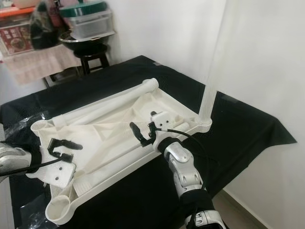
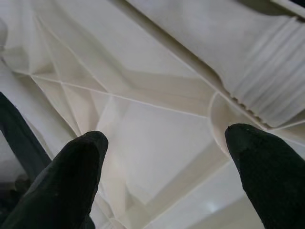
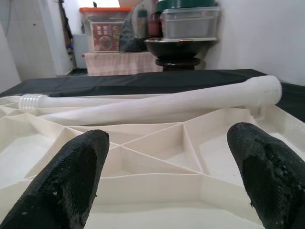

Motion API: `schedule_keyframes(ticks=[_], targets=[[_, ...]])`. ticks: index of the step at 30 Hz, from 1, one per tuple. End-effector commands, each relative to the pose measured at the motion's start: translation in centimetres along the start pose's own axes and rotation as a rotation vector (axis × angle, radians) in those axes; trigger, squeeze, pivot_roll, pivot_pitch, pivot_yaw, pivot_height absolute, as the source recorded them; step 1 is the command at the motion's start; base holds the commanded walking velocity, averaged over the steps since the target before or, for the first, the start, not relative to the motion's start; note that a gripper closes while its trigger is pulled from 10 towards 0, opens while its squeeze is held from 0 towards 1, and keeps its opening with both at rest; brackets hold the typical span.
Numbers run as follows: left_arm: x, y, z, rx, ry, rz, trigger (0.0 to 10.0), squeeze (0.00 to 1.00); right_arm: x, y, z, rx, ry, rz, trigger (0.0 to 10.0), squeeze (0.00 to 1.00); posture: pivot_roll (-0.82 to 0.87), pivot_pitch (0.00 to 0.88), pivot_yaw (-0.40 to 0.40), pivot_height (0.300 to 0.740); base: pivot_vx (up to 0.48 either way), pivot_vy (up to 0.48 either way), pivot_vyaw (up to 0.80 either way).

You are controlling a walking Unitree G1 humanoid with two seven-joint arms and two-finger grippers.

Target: Building children table

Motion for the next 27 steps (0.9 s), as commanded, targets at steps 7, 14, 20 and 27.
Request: schedule_keyframes(ticks=[7,14,20,27], targets=[[1.4,0.7,-0.2,0.074,-0.071,-0.026,10.0,0.0,-0.4,-0.3,-0.2,-0.019,0.017,0.0,10.0,0.0,-0.1,0.0,0.067,0.74,0.0,0.0,0.0],[3.2,0.8,0.4,0.125,-0.19,-0.056,10.0,0.0,-0.5,-0.5,-0.2,-0.027,0.025,0.002,10.0,0.0,-0.09,0.0,0.065,0.74,0.0,0.0,0.0],[3.2,1.4,0.2,0.173,-0.217,-0.066,10.0,0.0,-0.5,-0.7,-0.1,-0.035,0.026,0.007,10.0,0.0,-0.1,0.0,0.062,0.74,0.0,0.0,0.0],[2.0,1.1,0.2,0.17,-0.19,-0.104,10.0,0.0,-0.7,-0.9,-0.1,-0.038,0.03,0.005,10.0,0.0,-0.1,0.0,0.068,0.74,0.0,0.0,0.0]])
Point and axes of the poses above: a point about 5 cm out from each wrist's last joint towards the gripper, its own z axis pointing back from the gripper into the wrist, its own y axis along the axis of the wrist's last joint, x = y × z, the point moved 4 cm from there along -z, pointing out of the wrist towards the gripper, and after that the axes turned 4 degrees about -z, right-handed, at the moved point
